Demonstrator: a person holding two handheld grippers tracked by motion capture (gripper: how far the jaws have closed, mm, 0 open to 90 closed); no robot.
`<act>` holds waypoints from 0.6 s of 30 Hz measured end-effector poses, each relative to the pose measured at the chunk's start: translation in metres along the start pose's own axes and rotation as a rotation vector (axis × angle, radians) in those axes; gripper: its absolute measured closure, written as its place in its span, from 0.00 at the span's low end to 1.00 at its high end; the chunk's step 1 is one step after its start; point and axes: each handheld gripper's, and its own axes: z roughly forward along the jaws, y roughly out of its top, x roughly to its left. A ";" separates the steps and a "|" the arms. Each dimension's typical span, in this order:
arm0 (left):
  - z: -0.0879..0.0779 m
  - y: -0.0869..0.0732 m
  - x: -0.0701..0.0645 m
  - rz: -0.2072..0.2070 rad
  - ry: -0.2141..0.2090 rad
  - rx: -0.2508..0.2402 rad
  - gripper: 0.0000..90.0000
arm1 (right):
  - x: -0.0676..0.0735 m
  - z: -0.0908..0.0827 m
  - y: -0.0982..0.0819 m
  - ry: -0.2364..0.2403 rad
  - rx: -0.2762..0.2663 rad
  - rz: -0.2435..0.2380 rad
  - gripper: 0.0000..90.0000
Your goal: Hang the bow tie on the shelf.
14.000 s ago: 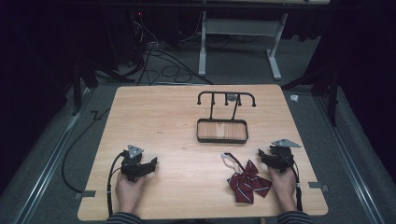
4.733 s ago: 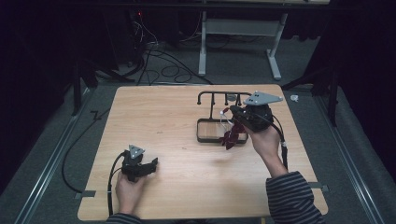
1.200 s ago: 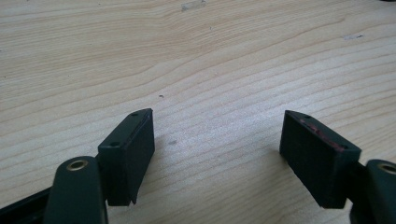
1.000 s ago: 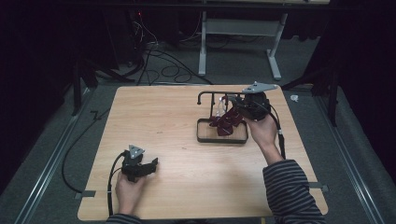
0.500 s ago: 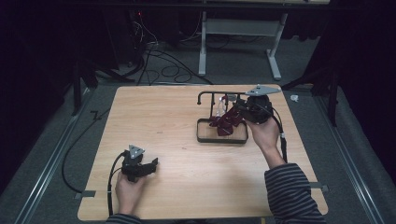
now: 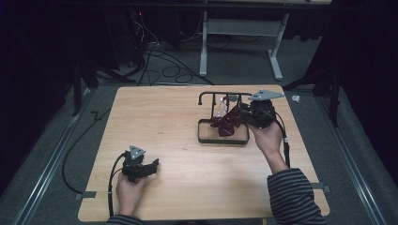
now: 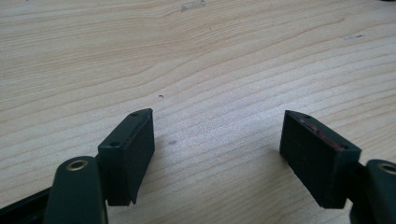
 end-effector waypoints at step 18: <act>0.000 0.000 0.000 0.001 -0.001 0.001 0.30 | 0.000 -0.008 -0.018 0.005 -0.006 0.022 0.82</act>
